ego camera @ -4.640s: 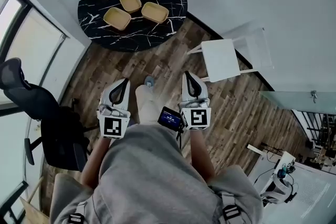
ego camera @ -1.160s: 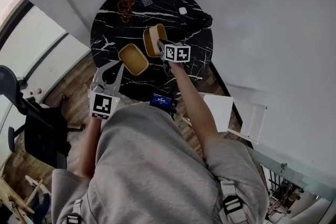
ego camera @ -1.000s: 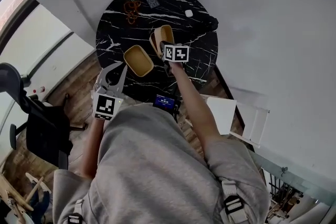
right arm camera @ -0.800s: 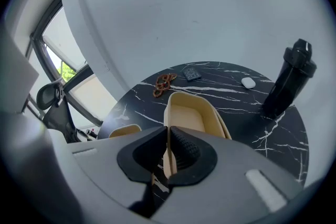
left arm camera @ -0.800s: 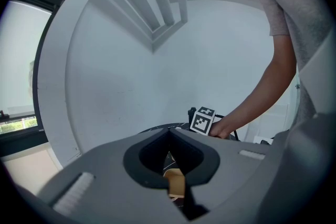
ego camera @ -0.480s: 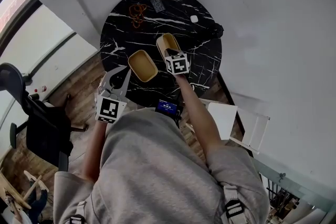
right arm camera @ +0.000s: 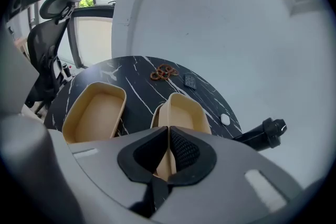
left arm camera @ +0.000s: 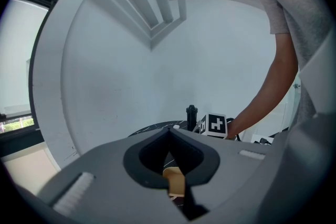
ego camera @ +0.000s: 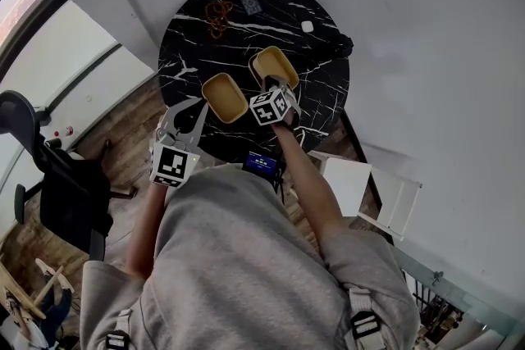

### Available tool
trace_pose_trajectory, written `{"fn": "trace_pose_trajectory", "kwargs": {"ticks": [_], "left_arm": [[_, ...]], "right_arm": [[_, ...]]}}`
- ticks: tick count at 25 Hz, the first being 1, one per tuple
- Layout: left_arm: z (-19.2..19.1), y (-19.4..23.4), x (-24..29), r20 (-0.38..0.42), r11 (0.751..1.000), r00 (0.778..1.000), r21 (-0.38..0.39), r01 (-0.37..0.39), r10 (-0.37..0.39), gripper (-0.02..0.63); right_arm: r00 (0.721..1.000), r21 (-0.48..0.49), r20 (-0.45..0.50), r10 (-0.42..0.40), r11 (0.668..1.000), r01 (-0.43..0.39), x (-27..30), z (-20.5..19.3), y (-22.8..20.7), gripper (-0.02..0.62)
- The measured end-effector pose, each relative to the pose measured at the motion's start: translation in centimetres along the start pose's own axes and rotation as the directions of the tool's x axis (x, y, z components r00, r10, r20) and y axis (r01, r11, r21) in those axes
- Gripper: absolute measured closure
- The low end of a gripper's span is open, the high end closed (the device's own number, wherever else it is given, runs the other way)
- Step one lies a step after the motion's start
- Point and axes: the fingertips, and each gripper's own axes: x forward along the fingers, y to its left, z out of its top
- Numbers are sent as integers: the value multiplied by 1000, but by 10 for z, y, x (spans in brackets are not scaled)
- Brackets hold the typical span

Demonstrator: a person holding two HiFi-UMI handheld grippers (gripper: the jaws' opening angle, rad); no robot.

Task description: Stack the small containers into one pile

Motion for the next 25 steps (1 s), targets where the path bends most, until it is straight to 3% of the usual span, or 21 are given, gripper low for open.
{"fn": "trace_pose_trajectory", "kwargs": {"ticks": [10, 13, 19, 25], "left_arm": [[-3, 4, -7, -5, 1000, 1000, -6, -21, 21, 606], [-4, 5, -11, -6, 999, 999, -11, -32, 32, 606], [-7, 3, -11, -4, 1000, 1000, -14, -26, 26, 606], [-5, -5, -6, -4, 1000, 1000, -3, -1, 1, 606]], "right_arm": [[998, 1, -63, 20, 1000, -20, 24, -4, 13, 561], [997, -20, -63, 46, 999, -48, 23, -6, 21, 534], [991, 3, -28, 130, 992, -130, 18, -11, 33, 508], [988, 41, 51, 146, 988, -148, 5, -5, 29, 509]]}}
